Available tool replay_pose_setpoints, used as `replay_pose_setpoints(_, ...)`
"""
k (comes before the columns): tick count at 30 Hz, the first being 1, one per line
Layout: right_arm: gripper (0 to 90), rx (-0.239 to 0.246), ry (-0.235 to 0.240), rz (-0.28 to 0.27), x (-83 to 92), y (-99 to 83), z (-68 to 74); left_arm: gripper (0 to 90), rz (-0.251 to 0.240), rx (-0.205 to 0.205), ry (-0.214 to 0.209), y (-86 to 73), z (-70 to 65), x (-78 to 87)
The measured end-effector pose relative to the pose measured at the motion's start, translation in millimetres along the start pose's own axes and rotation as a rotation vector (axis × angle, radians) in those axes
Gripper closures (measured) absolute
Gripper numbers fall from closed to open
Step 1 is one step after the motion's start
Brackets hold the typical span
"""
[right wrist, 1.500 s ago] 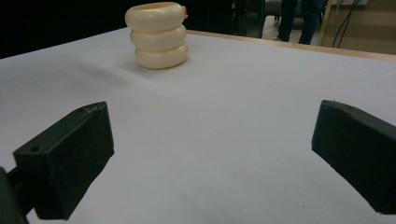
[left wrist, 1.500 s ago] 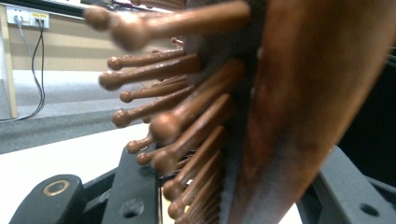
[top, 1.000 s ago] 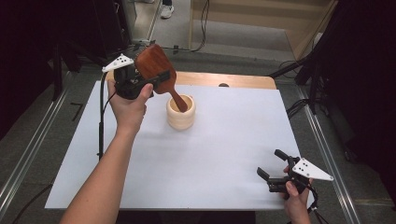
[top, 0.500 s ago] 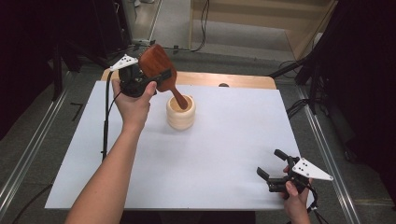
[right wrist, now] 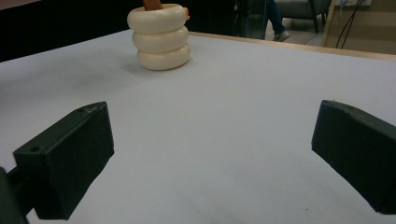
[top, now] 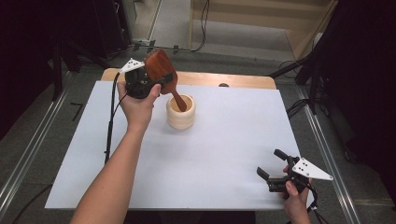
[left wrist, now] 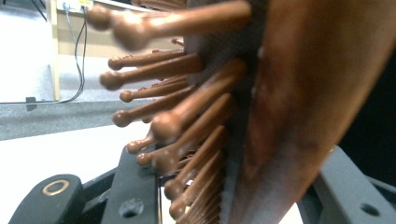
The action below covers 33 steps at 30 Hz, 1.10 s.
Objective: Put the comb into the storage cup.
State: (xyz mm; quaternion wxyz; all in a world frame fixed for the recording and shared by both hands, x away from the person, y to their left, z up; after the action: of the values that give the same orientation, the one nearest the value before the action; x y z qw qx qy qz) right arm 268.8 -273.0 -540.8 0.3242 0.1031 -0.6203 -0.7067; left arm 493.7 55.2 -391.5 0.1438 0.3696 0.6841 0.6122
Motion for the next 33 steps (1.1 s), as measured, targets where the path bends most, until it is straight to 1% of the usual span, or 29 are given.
replay_pose_setpoints(5,0.0,0.000,0.000,0.000,-0.2,0.0,0.0,57.1,0.014,0.004,0.018,-8.4,2.4,-4.9)
replay_pose_setpoints(10,0.0,-0.001,0.001,0.001,-0.2,-0.1,0.1,57.0,0.029,0.018,0.021,-19.0,3.7,-10.5)
replay_pose_setpoints(12,0.0,0.000,0.000,-0.001,-0.2,0.1,-0.2,57.0,0.038,0.022,0.029,-23.9,5.0,-13.0)
replay_pose_setpoints(15,0.0,0.001,0.000,-0.001,-0.2,0.1,-0.5,57.0,0.043,0.032,0.032,-28.7,6.4,-16.0)
replay_pose_setpoints(20,0.0,0.002,0.001,-0.004,-0.3,0.3,-0.7,57.0,0.055,0.037,0.040,-35.8,9.0,-19.7)
replay_pose_setpoints(23,0.0,-0.002,0.002,-0.004,-0.4,0.5,-0.9,56.9,0.056,0.052,0.038,-39.8,10.2,-20.8)
replay_pose_setpoints(33,0.0,0.000,0.002,-0.004,-0.2,0.5,-0.9,56.9,0.076,0.077,0.033,-53.9,10.2,-29.0)
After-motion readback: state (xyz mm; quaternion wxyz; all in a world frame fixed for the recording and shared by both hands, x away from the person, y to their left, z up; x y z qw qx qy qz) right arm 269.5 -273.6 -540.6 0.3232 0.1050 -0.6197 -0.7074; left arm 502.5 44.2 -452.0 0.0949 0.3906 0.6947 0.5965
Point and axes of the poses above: each handheld gripper's, and its own axes: x roughly backward along the jaws, y roughly out of its top, z roughly to its left, the point moved 10 cm from there along -x, roughly forward along the jaws, and after that the axes turned 5 degrees about -x, right-handed, at the moved point
